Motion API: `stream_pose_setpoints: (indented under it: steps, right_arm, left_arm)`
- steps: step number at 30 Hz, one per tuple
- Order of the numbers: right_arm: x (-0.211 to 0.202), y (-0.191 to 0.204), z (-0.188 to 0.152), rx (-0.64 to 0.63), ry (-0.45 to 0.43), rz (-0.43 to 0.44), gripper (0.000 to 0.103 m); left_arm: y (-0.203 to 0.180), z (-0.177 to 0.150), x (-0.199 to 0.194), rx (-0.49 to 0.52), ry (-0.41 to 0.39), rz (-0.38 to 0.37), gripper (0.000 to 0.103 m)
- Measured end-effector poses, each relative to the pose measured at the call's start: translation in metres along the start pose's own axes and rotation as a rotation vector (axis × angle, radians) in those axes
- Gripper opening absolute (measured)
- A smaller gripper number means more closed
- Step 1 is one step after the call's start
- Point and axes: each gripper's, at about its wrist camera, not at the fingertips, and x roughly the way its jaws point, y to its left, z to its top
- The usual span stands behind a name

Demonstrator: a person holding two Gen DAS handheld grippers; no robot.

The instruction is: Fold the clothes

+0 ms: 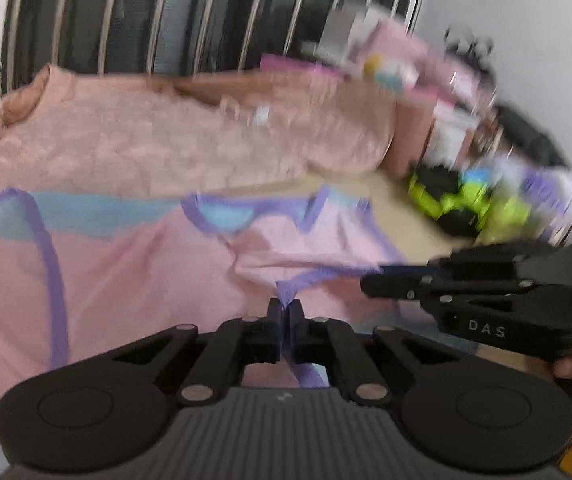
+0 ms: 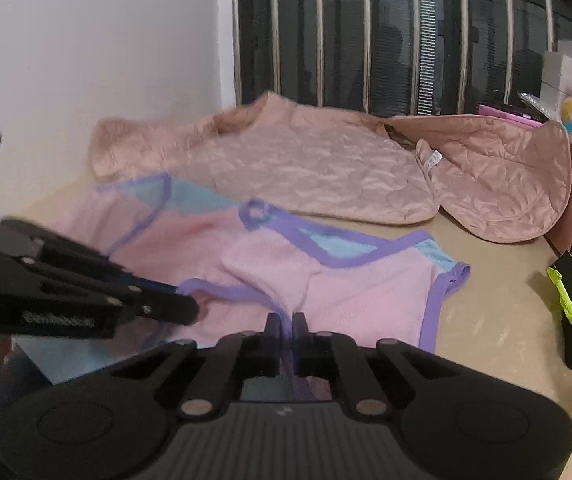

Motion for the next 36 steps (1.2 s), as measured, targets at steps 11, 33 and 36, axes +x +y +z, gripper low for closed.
stream_pose_setpoints:
  steps: [11,33,36]
  right_arm:
    - [-0.017,0.001,-0.01,-0.069,0.068,0.032,0.034]
    - [0.149,-0.02,0.091,0.365,0.13,0.143,0.002]
    - [0.136,-0.032,0.086,0.404,0.067,0.144,0.002]
  left_arm:
    - [0.014,-0.006,-0.017,0.011,0.034,-0.044,0.047]
    - [0.22,0.069,0.063,-0.581,-0.006,0.102,0.003]
    - [0.227,0.065,0.054,-0.611,-0.084,0.11,0.003]
